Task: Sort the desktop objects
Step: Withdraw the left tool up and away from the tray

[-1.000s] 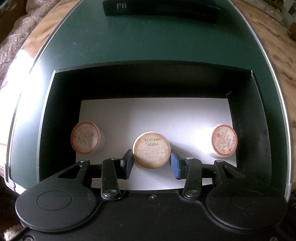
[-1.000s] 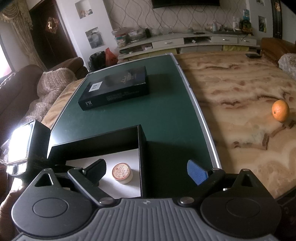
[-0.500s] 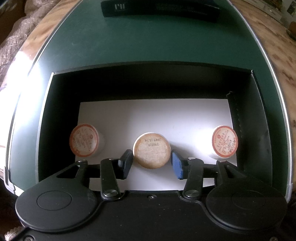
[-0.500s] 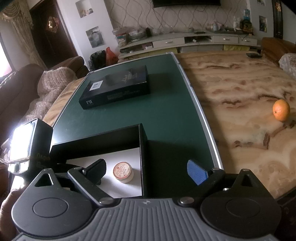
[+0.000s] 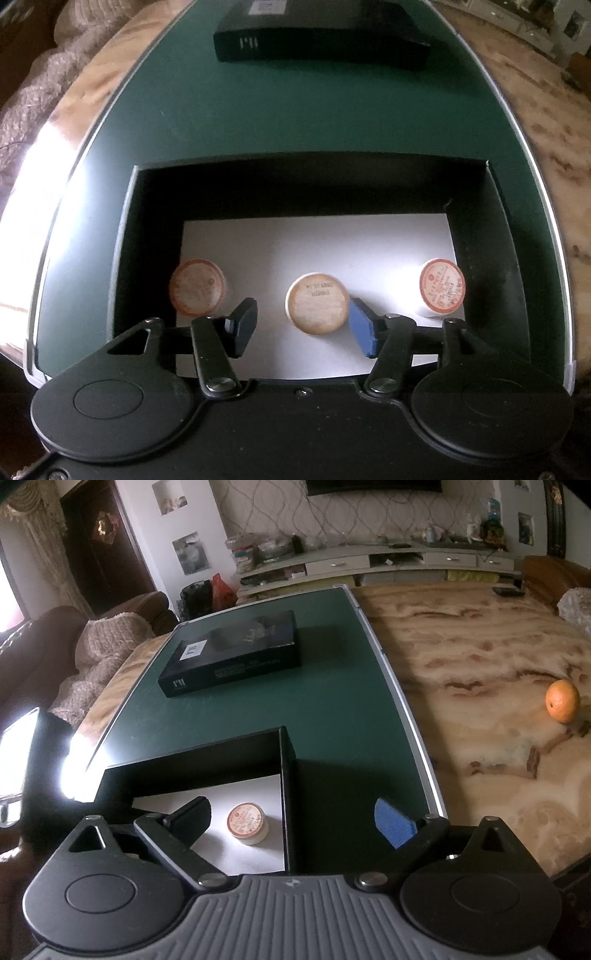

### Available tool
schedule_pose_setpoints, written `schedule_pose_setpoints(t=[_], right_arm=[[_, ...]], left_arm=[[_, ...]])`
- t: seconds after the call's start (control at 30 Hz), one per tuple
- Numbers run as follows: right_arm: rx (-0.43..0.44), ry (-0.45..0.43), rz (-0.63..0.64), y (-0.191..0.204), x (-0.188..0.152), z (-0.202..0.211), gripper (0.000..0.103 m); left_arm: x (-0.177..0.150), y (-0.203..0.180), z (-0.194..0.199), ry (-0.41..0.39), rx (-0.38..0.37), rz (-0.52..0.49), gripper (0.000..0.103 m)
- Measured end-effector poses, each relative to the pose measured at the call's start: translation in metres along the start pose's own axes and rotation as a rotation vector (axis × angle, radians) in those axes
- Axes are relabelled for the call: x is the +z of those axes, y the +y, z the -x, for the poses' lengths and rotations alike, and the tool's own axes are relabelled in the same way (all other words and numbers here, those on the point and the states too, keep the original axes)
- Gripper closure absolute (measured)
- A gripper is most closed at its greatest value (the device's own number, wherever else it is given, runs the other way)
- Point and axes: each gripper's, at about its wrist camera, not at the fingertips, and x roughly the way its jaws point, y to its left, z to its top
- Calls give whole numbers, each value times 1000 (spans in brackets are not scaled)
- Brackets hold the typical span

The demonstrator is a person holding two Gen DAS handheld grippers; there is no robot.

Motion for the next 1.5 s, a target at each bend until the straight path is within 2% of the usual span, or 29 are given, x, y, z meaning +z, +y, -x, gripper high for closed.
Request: schedule_pose_setpoints(t=[0.17, 0.57, 0.9, 1.03, 1.13, 1.27, 1.5], right_arm=[[-6, -4, 8, 3, 4, -1, 2], [-20, -15, 27, 9, 14, -5, 0], [-32, -24, 42, 15, 22, -7, 0], [-39, -19, 62, 7, 40, -36, 0], [-44, -33, 73, 11, 43, -34, 0], [-48, -53, 86, 17, 49, -32, 0], [-51, -54, 126, 34, 51, -39, 0]], left_arm=[[-3, 1, 16, -43, -4, -11, 48], [-3, -1, 62, -214, 30, -80, 36], [-6, 9, 69, -258, 24, -81, 34], [-6, 12, 70, -270, 27, -77, 34], [-5, 15, 75, -292, 28, -74, 34], [-3, 19, 81, -322, 36, -59, 28], [-1, 23, 86, -345, 40, -56, 28]])
